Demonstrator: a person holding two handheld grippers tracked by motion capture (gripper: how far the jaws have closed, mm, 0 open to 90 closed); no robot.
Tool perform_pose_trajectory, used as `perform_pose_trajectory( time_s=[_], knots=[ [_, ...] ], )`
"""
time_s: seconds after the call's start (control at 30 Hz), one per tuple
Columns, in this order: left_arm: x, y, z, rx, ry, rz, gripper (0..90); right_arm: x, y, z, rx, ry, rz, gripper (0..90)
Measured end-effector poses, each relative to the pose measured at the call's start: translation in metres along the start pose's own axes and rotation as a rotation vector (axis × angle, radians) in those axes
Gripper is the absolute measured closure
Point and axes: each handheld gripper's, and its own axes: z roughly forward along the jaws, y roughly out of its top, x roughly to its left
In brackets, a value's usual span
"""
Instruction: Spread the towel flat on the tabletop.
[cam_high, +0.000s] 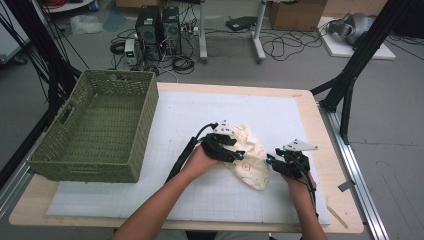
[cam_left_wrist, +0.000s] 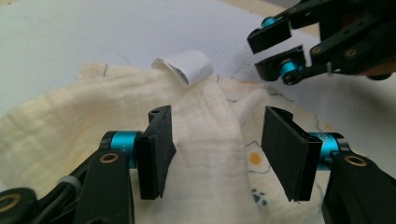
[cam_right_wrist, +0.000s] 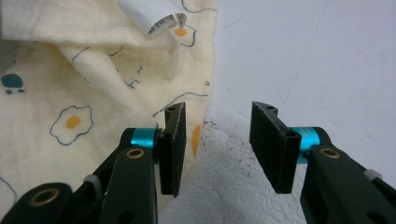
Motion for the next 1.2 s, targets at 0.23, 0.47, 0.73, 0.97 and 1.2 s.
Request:
perform_pose_trajectory(
  time_s=[0.23, 0.47, 0.73, 0.97, 1.2],
  knots=[
    [0.006, -0.005, 0.003, 0.020, 0.024, -0.002, 84.5, 0.000, 0.000, -0.001, -0.007, 0.010, 0.006, 56.0],
    [0.015, -0.003, -0.011, -0.049, 0.037, -0.050, 86.2, 0.001, 0.000, -0.001, -0.007, 0.016, 0.006, 56.1],
    [0.032, -0.010, -0.033, -0.150, 0.009, -0.148, 85.8, 0.003, 0.001, 0.001, -0.013, 0.039, 0.004, 56.1],
    [0.041, -0.018, -0.046, -0.194, 0.021, -0.173, 84.7, 0.008, 0.009, -0.003, -0.141, 0.144, 0.095, 51.6],
    [0.045, -0.022, -0.055, -0.223, 0.035, -0.183, 84.5, 0.015, 0.014, -0.004, -0.191, 0.206, 0.080, 46.1]
  ],
)
